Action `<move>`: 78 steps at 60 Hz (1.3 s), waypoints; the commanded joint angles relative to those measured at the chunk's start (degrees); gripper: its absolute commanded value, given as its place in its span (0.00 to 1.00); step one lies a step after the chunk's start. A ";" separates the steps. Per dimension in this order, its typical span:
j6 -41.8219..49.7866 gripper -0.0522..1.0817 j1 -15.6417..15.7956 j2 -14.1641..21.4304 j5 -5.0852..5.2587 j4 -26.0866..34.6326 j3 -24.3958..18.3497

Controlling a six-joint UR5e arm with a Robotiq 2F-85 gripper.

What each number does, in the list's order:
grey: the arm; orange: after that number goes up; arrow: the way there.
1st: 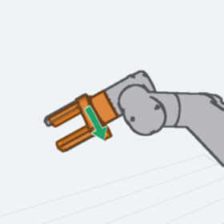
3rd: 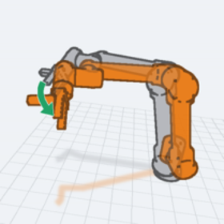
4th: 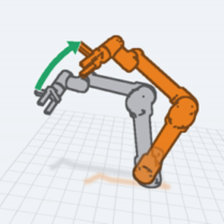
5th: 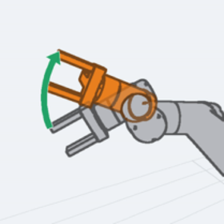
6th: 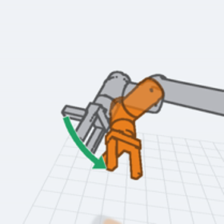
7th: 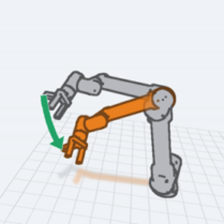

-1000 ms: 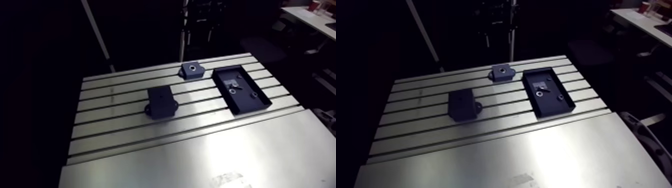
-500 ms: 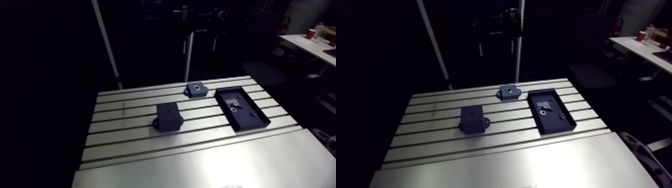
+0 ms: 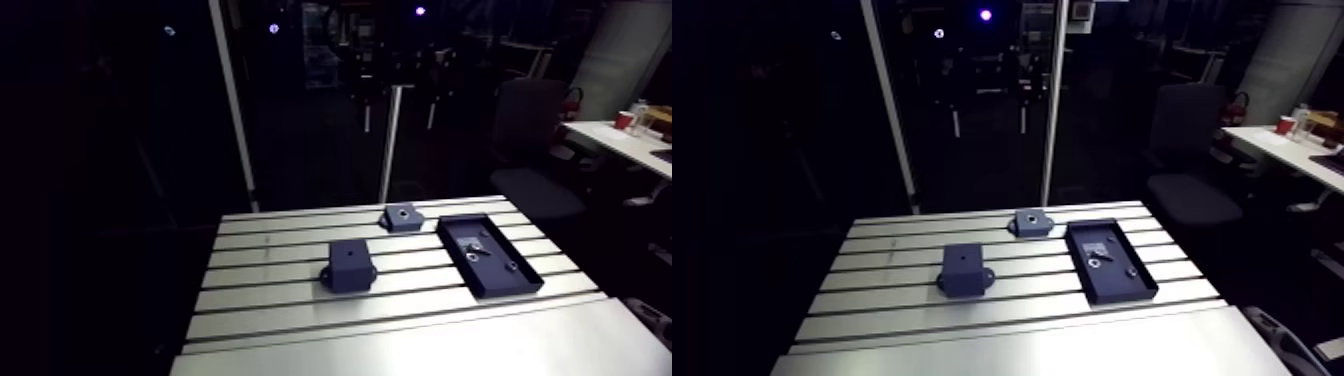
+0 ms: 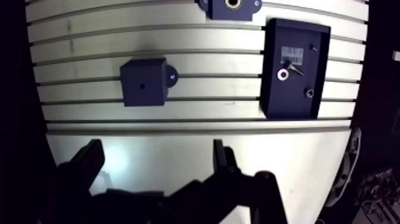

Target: Pick up the bearing and press it into the housing until flush.

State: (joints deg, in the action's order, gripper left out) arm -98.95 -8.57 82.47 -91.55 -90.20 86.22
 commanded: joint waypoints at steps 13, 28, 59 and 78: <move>0.12 0.05 -0.13 2.73 -0.16 2.79 -2.38; 0.12 0.05 0.40 2.73 0.02 4.40 -2.86; 0.20 0.05 0.66 2.91 -0.07 4.11 -2.58; 0.29 0.05 1.00 2.57 0.46 4.11 -2.58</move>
State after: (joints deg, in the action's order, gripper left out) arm -98.69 -7.79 85.25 -91.28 -86.09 83.75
